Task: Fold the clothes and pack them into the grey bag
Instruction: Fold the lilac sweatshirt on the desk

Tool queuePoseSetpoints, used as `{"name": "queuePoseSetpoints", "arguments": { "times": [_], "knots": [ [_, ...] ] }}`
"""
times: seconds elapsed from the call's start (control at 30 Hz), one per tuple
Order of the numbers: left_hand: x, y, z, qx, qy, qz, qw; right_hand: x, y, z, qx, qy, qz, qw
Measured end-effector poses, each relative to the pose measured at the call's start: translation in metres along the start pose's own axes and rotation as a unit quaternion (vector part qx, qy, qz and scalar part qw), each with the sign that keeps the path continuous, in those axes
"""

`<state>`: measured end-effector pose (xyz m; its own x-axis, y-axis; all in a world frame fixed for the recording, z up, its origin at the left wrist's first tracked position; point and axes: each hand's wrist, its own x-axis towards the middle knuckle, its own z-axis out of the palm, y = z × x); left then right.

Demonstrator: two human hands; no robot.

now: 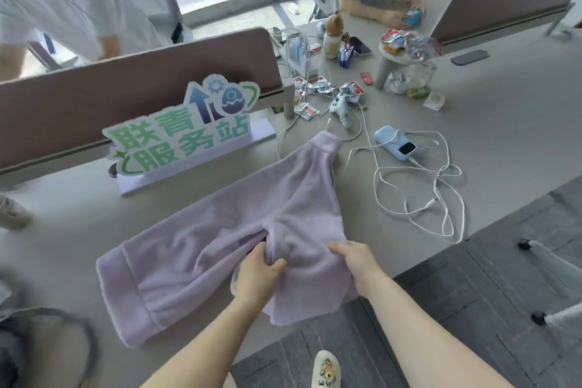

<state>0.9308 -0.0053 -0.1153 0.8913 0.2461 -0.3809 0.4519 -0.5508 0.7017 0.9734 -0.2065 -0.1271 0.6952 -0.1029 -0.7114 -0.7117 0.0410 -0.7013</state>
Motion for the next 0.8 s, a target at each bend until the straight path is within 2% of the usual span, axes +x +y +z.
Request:
{"name": "queuePoseSetpoints", "arguments": {
  "times": [0.07,0.13,0.17,0.2,0.27,0.33,0.4,0.47,0.57,0.63,0.7,0.73,0.8],
  "knots": [
    [-0.003,0.008,-0.007,-0.138,-0.004,-0.033,0.99,-0.001,-0.009,-0.004,0.093,-0.027,-0.041,0.995],
    [-0.006,0.013,-0.01,-0.276,-0.065,-0.074,0.956,-0.004,-0.017,-0.006,0.156,-0.077,-0.053,0.983],
    [-0.007,0.013,-0.01,-0.312,-0.108,-0.087,0.94,-0.007,-0.02,-0.006,0.172,-0.102,-0.053,0.978],
    [-0.009,0.012,-0.01,-0.32,-0.151,-0.092,0.931,-0.011,-0.022,-0.005,0.183,-0.124,-0.053,0.974],
    [-0.006,0.009,-0.01,-0.272,-0.2,-0.068,0.939,-0.014,-0.023,-0.003,0.176,-0.154,-0.06,0.97],
    [-0.005,0.017,-0.015,-0.27,-0.179,-0.057,0.944,-0.02,-0.028,-0.003,0.15,-0.179,-0.086,0.969],
    [-0.006,0.029,-0.026,-0.371,-0.142,-0.091,0.913,-0.025,-0.039,-0.003,0.132,-0.181,-0.107,0.969],
    [-0.011,0.038,-0.034,-0.436,-0.147,-0.153,0.875,-0.03,-0.047,-0.005,0.137,-0.194,-0.096,0.967],
    [-0.018,0.033,-0.037,-0.436,-0.194,-0.186,0.859,-0.041,-0.045,-0.007,0.088,-0.21,-0.017,0.974],
    [-0.029,0.033,-0.039,-0.421,-0.221,-0.174,0.862,-0.049,-0.04,-0.006,-0.022,-0.183,0.015,0.983],
    [-0.03,0.039,-0.04,-0.385,-0.216,-0.153,0.884,-0.055,-0.041,-0.008,-0.07,-0.144,0.013,0.987],
    [-0.024,0.043,-0.04,-0.371,-0.21,-0.153,0.891,-0.058,-0.043,-0.009,-0.051,-0.128,0.0,0.991],
    [-0.02,0.054,-0.045,-0.381,-0.172,-0.169,0.893,-0.066,-0.05,-0.011,0.059,-0.12,-0.028,0.991]
  ]
}}
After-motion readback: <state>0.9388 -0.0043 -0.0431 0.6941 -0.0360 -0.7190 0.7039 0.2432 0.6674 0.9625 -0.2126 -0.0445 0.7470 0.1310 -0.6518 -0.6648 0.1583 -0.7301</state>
